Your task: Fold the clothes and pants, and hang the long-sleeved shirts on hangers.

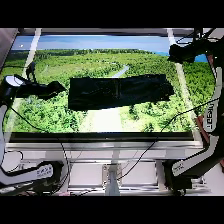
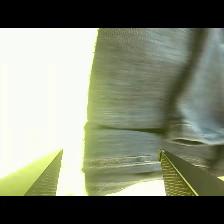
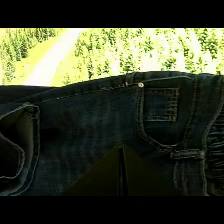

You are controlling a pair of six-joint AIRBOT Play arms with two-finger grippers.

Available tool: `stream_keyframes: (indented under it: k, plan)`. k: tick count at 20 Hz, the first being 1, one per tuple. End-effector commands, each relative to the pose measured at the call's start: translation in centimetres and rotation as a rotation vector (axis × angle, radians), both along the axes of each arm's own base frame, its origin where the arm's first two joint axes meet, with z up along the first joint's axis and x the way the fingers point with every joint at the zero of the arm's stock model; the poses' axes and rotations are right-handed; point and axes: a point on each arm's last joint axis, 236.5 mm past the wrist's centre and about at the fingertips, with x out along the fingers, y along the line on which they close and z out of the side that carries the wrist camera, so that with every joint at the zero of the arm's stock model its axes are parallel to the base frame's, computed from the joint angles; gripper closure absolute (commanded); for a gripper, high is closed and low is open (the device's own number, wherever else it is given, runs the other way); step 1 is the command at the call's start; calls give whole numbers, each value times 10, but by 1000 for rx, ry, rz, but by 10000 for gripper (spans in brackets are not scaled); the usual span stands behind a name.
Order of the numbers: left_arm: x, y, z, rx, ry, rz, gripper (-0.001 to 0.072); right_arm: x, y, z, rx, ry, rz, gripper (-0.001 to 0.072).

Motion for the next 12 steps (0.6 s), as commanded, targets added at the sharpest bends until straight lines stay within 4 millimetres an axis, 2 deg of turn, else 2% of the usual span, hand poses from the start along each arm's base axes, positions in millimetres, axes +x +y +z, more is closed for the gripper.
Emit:
stream_keyframes:
  k: [1,4,6,8,9,10,12]
  plan:
    - [20,-8,-25,-228,-58,-40,-8,-2,-3,0,0,8,-4,668]
    - [23,-6,-70,-238,18,1,-7,-2,-3,0,0,7,-4,668]
    - [23,-6,-88,-238,47,7,-1,-1,-3,0,1,5,-5,668]
    - [24,-13,-94,-228,40,-32,12,0,-3,1,1,-1,-6,668]
    - [26,-21,-93,-221,31,-61,45,0,-3,1,2,-2,-7,668]
    - [27,-31,-91,-212,17,-97,94,1,-3,1,5,-6,-7,668]
    - [29,-57,-86,-195,-10,-177,105,2,-1,3,14,-14,-7,668]
